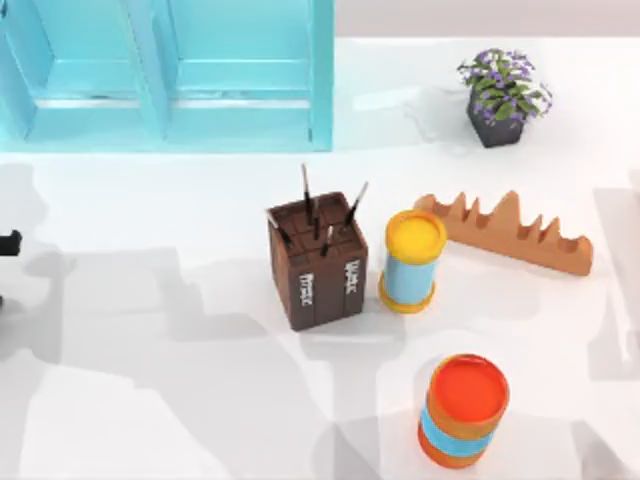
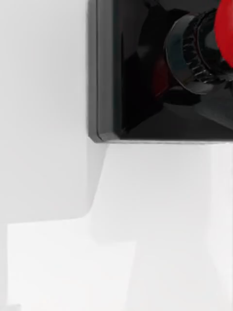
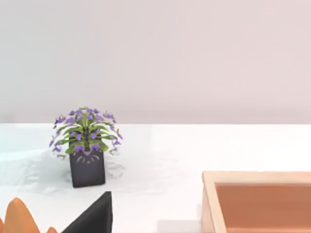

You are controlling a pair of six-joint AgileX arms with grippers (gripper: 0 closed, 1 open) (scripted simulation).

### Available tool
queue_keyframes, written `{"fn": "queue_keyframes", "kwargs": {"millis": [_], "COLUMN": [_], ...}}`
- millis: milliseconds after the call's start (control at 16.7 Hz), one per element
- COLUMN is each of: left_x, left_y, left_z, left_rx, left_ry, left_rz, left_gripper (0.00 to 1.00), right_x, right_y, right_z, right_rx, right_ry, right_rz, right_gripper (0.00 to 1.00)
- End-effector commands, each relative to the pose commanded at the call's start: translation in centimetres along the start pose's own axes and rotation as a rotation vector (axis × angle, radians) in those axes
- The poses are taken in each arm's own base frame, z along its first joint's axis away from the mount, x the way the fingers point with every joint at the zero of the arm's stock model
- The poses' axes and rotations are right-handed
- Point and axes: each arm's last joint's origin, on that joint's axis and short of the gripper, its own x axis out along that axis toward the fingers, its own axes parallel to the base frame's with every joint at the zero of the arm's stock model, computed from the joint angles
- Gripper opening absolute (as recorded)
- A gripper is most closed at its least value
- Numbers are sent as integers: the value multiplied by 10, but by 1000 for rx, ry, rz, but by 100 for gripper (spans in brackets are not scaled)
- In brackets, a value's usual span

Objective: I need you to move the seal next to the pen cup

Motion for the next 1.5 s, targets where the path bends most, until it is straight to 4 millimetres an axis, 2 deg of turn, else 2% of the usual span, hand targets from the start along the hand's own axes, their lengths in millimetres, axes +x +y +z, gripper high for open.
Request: {"fn": "queue_keyframes", "kwargs": {"millis": [180,300,540,720,840,960,1260,1380,1500], "left_x": [-4,-18,-71,-114,-134,-140,-138,-137,-140], "left_y": [-4,-18,-73,-119,-136,-141,-143,-157,-182], "left_z": [2,10,19,10,3,0,4,11,21], "left_rx": [-1,-10,-10,1,3,3,-5,-16,-17], "left_ry": [0,-2,26,25,6,-1,9,22,19], "left_rz": [0,0,-1,3,1,0,1,4,3], "left_gripper": [0,0,0,0,0,0,0,0,0], "right_x": [0,0,0,0,0,0,0,0,0], "right_y": [0,0,0,0,0,0,0,0,0], "right_z": [0,0,0,0,0,0,0,0,0], "right_rx": [0,0,0,0,0,0,0,0,0], "right_ry": [0,0,0,0,0,0,0,0,0], "right_rz": [0,0,0,0,0,0,0,0,0], "right_gripper": [100,100,100,100,100,100,100,100,100]}}
